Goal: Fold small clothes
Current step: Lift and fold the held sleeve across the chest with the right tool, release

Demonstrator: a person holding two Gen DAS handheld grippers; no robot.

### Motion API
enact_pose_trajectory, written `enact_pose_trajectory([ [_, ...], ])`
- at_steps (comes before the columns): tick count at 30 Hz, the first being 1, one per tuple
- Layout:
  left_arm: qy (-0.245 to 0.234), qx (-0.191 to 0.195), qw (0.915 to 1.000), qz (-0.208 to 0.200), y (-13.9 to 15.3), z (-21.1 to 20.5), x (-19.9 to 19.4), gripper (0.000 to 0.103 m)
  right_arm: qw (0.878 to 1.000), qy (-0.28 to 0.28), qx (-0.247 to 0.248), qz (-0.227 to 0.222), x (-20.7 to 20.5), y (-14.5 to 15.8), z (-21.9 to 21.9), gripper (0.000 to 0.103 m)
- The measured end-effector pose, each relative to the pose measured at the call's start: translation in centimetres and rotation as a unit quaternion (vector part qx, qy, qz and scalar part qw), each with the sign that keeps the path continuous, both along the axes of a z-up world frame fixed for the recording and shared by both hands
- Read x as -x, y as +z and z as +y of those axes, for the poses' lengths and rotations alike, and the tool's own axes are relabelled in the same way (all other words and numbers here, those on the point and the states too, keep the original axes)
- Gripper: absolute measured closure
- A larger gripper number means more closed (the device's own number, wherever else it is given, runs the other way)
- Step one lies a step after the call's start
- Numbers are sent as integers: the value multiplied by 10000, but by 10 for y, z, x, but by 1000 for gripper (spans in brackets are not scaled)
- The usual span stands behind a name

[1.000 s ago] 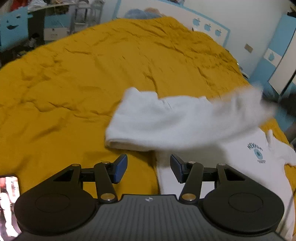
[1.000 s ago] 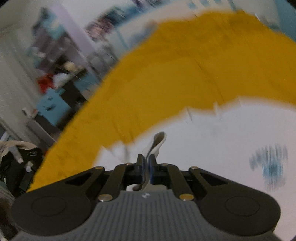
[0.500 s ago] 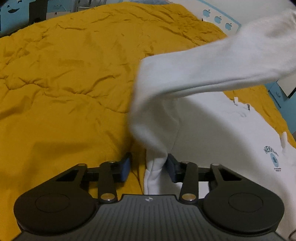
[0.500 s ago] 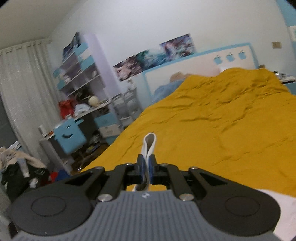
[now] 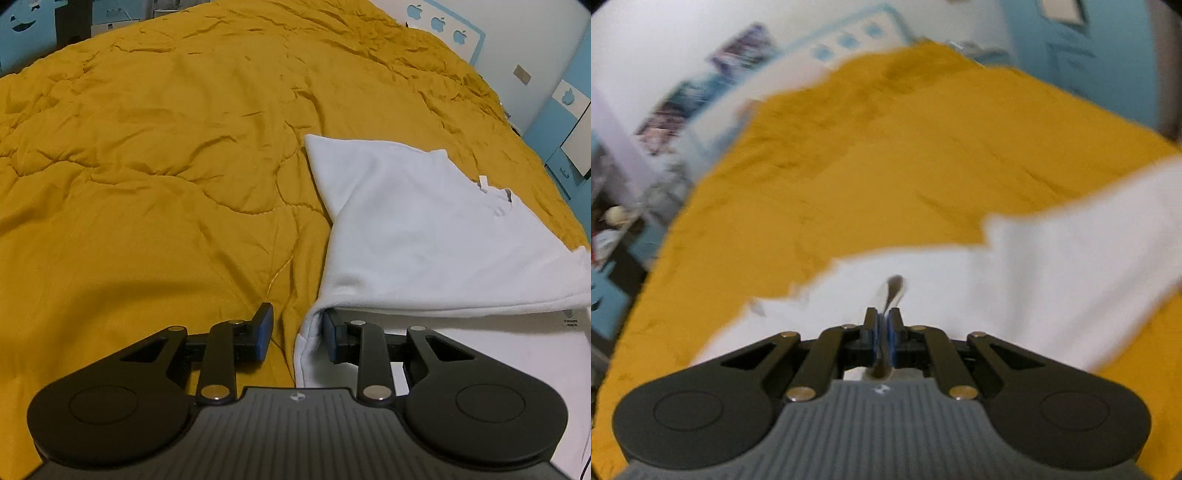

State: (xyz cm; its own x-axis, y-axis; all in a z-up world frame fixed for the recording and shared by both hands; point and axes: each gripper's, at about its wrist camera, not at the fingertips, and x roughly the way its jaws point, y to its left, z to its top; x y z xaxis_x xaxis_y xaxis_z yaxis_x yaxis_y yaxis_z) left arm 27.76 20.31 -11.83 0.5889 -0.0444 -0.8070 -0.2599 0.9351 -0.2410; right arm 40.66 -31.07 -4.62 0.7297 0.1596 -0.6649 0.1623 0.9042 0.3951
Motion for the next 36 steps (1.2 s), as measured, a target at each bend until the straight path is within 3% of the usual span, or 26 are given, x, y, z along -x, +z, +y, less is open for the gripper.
enact_pose_trajectory([
  [4,-87,12,9999,53,6,-4,-1,68,9998,-41,-116,175,6,-26,-16,103],
  [7,-208,83,9997,53,11,-2,4,68,9988,121,-246,-394,13,-12,-22,103],
  [9,-282,113,9995,91,10,-2,6,68,9984,141,56,-546,16,-7,-20,103],
  [13,-389,116,9989,222,12,-3,4,68,9986,248,460,50,-2,-37,-11,103],
  [16,-483,357,9979,246,22,1,6,68,9981,201,496,292,0,-58,-18,102],
  [18,-557,520,9971,35,34,7,7,64,9983,151,486,286,5,-62,-20,98],
  [21,-466,627,9964,-335,53,18,-3,48,9982,224,527,171,17,-55,-21,94],
  [23,-241,783,9956,-459,57,26,-19,45,9982,365,476,92,24,-48,-20,83],
  [27,323,1442,9878,-496,37,47,-56,45,9977,486,463,8,22,-44,-17,83],
  [36,679,1947,9773,-484,-8,49,-101,54,9985,458,309,-42,25,-48,-25,83],
])
